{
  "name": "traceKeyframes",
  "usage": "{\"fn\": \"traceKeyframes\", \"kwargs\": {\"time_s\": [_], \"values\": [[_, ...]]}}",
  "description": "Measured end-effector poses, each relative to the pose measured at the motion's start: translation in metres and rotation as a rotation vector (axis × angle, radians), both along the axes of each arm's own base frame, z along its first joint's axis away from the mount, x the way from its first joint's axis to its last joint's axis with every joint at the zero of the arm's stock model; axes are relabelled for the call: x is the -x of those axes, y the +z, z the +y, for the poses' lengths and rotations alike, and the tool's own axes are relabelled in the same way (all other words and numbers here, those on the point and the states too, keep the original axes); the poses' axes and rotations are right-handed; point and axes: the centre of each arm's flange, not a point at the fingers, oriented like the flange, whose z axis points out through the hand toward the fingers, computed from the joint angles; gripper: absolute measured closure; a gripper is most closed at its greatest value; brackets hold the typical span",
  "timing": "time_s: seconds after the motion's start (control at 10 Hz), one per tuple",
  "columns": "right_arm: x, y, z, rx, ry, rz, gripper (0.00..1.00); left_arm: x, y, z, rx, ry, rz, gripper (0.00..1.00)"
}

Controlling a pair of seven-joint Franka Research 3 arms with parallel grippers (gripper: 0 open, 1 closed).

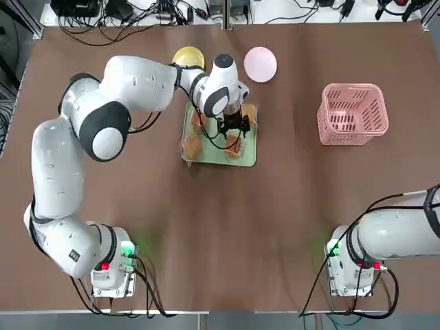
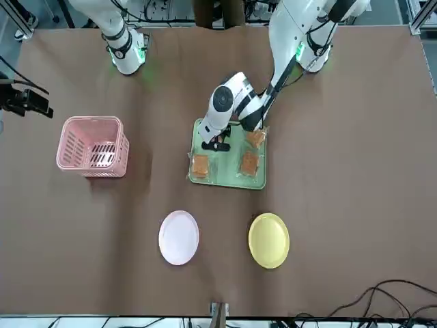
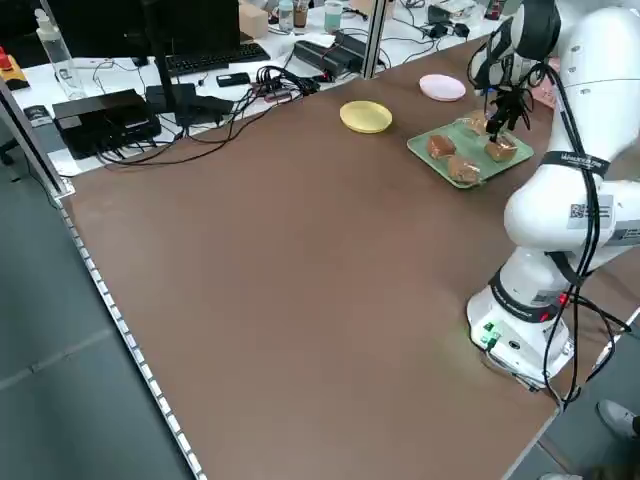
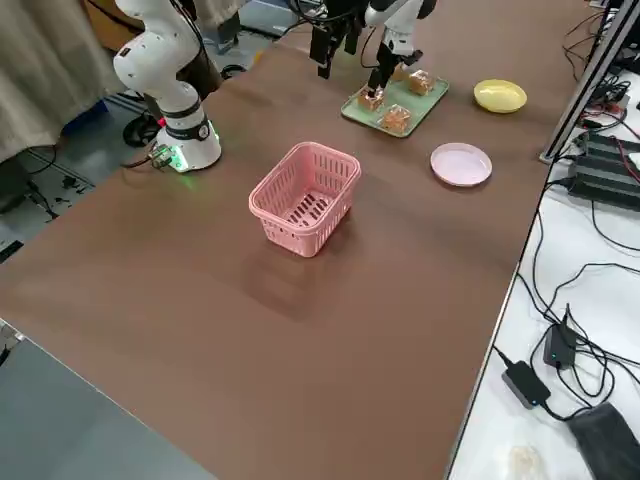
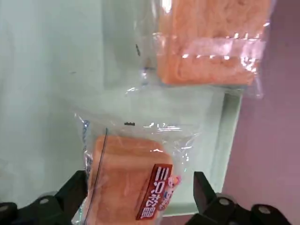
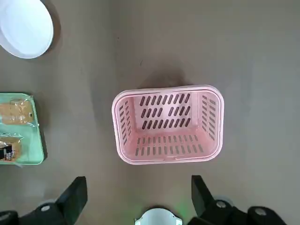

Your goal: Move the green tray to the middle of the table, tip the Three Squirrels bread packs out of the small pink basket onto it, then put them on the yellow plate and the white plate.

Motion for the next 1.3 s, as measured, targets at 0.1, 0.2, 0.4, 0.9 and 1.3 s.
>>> {"fn": "traceKeyframes", "kwargs": {"time_s": [0.1, 0.2, 0.4, 0.9, 1.3], "values": [[0.0, 0.0, 0.0, 0.0, 0.0, 0.0, 0.02, 0.001, -0.002, -0.002, 0.0, -0.002, 0.002, 0.0], [0.0, 0.0, 0.0, 0.0, 0.0, 0.0, 0.02, 0.003, -0.005, -0.003, -0.002, -0.001, 0.007, 0.0], [0.0, 0.0, 0.0, 0.0, 0.0, 0.0, 0.02, 0.008, -0.011, -0.012, 0.007, 0.01, 0.008, 0.0], [0.0, 0.0, -0.001, -0.001, 0.004, 0.0, 0.02, 0.004, -0.005, -0.023, 0.039, 0.028, -0.011, 0.0], [0.0, 0.0, -0.001, -0.001, 0.004, 0.0, 0.02, -0.058, 0.049, 0.02, 0.013, 0.082, -0.027, 0.0]]}}
